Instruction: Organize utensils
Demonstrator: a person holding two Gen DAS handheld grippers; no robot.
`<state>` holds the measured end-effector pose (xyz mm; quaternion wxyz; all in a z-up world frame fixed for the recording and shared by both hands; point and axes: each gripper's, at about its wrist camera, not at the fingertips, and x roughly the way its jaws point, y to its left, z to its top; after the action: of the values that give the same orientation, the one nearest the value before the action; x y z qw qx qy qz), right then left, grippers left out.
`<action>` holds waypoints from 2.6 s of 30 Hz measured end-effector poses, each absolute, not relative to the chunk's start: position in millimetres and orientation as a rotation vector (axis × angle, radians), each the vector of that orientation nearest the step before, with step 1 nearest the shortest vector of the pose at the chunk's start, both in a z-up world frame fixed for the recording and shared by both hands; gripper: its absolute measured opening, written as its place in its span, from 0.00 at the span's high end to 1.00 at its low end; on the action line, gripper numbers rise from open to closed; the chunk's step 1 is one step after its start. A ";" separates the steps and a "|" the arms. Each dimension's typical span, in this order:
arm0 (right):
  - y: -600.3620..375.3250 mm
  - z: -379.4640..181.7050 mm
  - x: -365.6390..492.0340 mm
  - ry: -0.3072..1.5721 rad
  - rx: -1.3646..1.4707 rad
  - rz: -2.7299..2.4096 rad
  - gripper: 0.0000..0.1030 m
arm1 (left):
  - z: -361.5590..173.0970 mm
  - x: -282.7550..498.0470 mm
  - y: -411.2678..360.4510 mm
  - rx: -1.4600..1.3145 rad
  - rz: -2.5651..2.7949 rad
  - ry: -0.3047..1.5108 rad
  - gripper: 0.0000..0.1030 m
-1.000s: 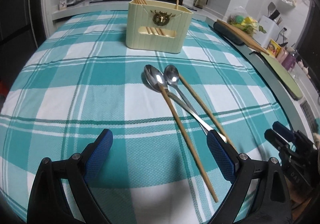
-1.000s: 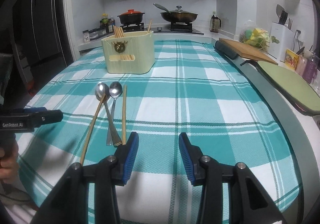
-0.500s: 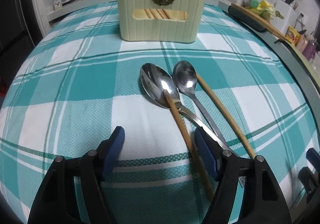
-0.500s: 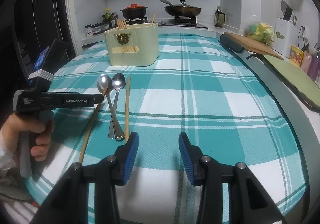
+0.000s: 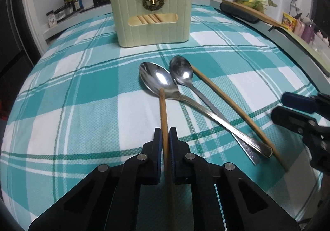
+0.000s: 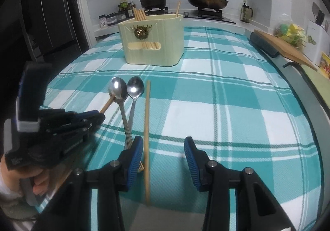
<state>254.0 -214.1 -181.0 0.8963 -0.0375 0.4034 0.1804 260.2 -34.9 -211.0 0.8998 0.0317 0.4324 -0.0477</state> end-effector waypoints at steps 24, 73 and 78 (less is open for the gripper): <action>-222.3 -213.2 301.5 0.954 -0.114 0.217 0.93 | -211.7 245.5 36.7 -0.027 -0.029 0.917 0.92; -281.4 -199.6 249.5 0.926 0.020 0.206 0.63 | -210.8 235.2 64.4 -0.112 -0.019 0.968 0.23; -274.6 -203.9 268.4 1.012 -0.022 0.256 0.63 | -206.6 246.9 78.7 -0.193 -0.069 1.003 0.23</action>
<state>268.4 -274.6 -203.9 0.8667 -0.0106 0.4834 0.1222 246.9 78.7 -206.6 0.8717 -0.0924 0.4801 -0.0332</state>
